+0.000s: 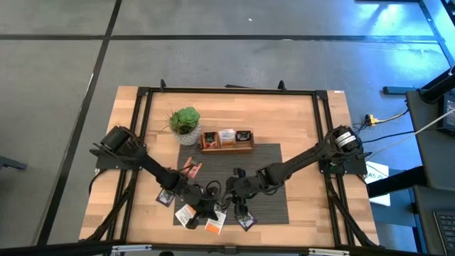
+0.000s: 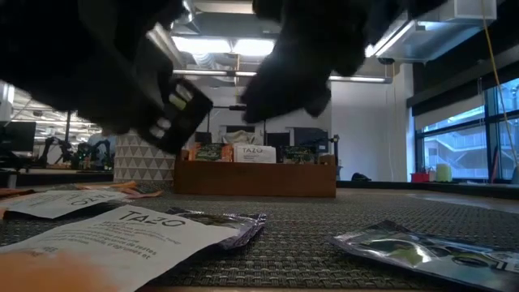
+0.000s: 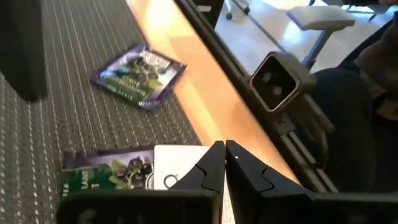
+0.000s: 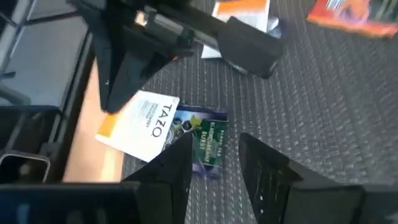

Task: Pick & Place Tea
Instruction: Put the black tea bag into the right slot of the wooden organizer

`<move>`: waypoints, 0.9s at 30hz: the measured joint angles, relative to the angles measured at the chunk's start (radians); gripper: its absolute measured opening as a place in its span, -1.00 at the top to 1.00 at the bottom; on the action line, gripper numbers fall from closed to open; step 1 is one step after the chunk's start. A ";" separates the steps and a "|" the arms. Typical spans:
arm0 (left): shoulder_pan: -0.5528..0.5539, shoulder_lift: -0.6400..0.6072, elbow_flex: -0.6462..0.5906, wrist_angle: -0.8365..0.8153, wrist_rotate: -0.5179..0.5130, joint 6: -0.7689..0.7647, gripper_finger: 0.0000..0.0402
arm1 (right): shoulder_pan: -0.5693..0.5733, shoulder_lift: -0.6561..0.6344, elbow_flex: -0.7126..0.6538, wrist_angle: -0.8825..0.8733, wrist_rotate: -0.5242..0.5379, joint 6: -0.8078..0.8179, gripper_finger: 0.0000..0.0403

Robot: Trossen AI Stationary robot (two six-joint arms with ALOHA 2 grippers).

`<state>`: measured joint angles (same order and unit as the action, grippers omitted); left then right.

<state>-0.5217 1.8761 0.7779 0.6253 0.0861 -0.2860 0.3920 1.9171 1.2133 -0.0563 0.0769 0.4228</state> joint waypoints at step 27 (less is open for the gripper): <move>0.007 0.068 0.002 -0.105 -0.152 -0.105 0.94 | -0.036 0.167 -0.002 0.083 -0.201 0.356 0.34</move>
<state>-0.5149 1.9437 0.7799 0.5204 -0.0654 -0.3908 0.3562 2.0838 1.2118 0.0265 -0.1239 0.7784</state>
